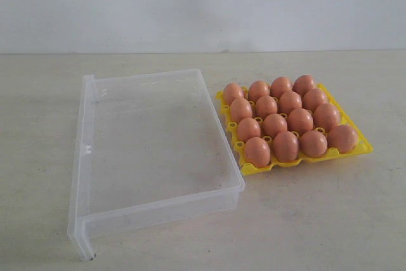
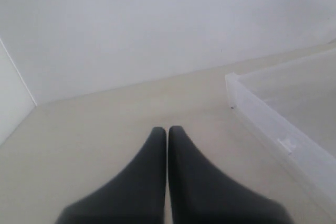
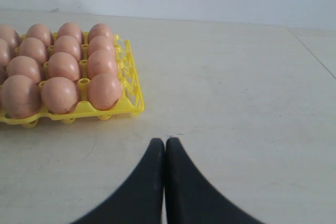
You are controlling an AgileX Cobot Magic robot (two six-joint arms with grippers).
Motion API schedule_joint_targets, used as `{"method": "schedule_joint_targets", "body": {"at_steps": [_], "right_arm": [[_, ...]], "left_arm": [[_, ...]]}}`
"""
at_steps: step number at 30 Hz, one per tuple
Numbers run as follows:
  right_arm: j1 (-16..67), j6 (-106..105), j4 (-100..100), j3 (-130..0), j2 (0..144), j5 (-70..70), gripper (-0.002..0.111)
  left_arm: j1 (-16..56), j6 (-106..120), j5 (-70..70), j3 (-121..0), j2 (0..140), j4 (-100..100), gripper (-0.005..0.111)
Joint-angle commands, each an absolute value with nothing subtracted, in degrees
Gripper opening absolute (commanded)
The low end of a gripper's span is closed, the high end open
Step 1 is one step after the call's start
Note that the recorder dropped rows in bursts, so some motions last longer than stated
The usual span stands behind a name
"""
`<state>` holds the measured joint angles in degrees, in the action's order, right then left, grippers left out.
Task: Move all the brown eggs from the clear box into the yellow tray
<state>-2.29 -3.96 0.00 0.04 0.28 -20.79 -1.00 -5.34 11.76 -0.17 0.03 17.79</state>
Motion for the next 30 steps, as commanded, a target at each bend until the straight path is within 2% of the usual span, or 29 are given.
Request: {"method": "schedule_joint_targets", "body": {"at_steps": [1,30], "right_arm": [[-2.21,-3.94,-0.48,0.00,0.00,-20.74,0.000],[-2.21,-3.82,-0.48,0.00,0.00,-20.74,0.000]], "left_arm": [[-0.78,-5.61,18.76,0.00,0.00,17.45,0.001],[-0.78,-10.30,18.40,0.00,0.00,17.18,0.001]]}}
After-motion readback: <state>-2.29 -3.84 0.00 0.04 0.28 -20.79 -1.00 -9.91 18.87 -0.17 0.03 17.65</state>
